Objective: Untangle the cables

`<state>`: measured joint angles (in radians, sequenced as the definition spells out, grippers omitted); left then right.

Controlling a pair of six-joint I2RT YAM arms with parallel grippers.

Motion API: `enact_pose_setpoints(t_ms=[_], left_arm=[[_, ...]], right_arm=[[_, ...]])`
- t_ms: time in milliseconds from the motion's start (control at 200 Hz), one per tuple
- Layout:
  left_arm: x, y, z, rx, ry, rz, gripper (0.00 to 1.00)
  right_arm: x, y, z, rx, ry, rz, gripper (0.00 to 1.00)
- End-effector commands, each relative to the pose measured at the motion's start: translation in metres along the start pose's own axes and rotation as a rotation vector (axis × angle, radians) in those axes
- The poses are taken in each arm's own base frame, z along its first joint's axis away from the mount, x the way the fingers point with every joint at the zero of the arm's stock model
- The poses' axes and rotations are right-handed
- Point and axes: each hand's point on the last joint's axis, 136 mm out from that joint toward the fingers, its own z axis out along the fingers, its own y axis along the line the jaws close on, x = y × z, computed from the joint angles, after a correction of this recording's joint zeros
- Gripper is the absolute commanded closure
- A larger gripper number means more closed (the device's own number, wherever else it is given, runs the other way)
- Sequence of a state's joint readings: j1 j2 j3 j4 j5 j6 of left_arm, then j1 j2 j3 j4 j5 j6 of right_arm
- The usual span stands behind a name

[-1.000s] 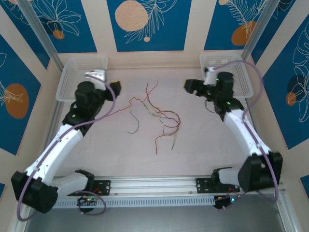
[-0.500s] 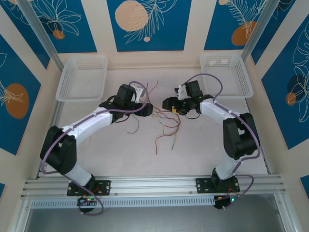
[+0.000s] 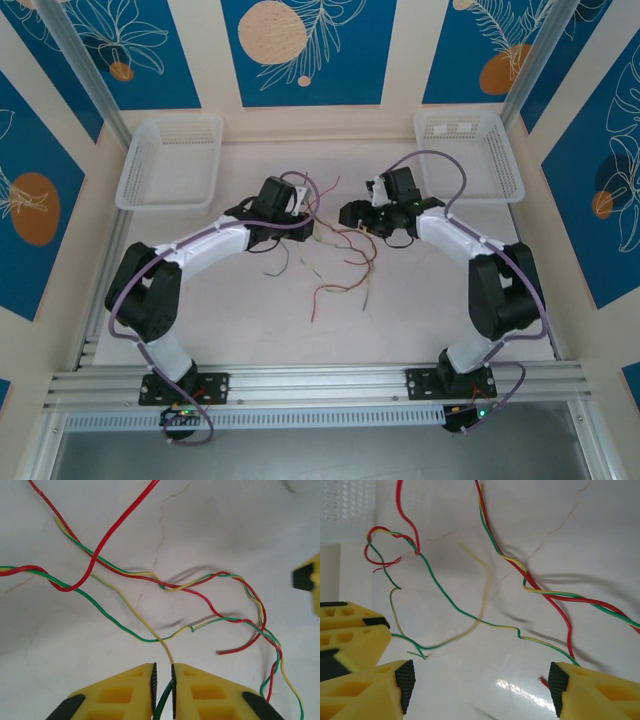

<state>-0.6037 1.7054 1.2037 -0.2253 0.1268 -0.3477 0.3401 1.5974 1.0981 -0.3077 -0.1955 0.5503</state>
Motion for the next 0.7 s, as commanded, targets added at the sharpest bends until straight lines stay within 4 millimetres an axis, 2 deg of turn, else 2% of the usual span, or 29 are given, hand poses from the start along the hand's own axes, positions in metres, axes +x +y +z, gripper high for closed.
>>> enact_pose_setpoints(t_ms=[0,55,140,240,385,530,585,695], left_arm=[[-0.018,-0.004,-0.026,-0.034,-0.068,0.004,0.88],[-0.021,-0.001,-0.033,-0.059,-0.077,0.004,0.95],[-0.025,0.001,-0.042,-0.079,-0.084,0.002,0.99],[-0.032,-0.002,-0.052,-0.068,-0.1,-0.002,1.0],[-0.044,-0.006,-0.068,-0.056,-0.152,-0.003,1.0],[-0.049,-0.006,-0.076,-0.051,-0.179,0.003,1.0],[-0.048,-0.002,-0.078,-0.073,-0.182,0.017,1.0],[-0.045,0.02,-0.082,-0.168,-0.157,0.02,1.0]], right_arm=[[0.005,-0.006,-0.029,0.071,-0.067,-0.014,0.26],[0.009,-0.009,-0.043,0.098,-0.108,-0.031,0.25],[0.017,-0.014,-0.06,0.119,-0.152,-0.051,0.24],[0.031,-0.019,-0.07,0.119,-0.17,-0.064,0.24],[0.053,-0.02,-0.067,0.053,-0.179,-0.069,0.23],[0.054,-0.035,-0.06,0.077,-0.188,-0.018,0.23],[0.053,-0.041,-0.055,0.104,-0.174,0.006,0.22],[0.046,-0.055,-0.047,0.181,-0.138,0.055,0.23]])
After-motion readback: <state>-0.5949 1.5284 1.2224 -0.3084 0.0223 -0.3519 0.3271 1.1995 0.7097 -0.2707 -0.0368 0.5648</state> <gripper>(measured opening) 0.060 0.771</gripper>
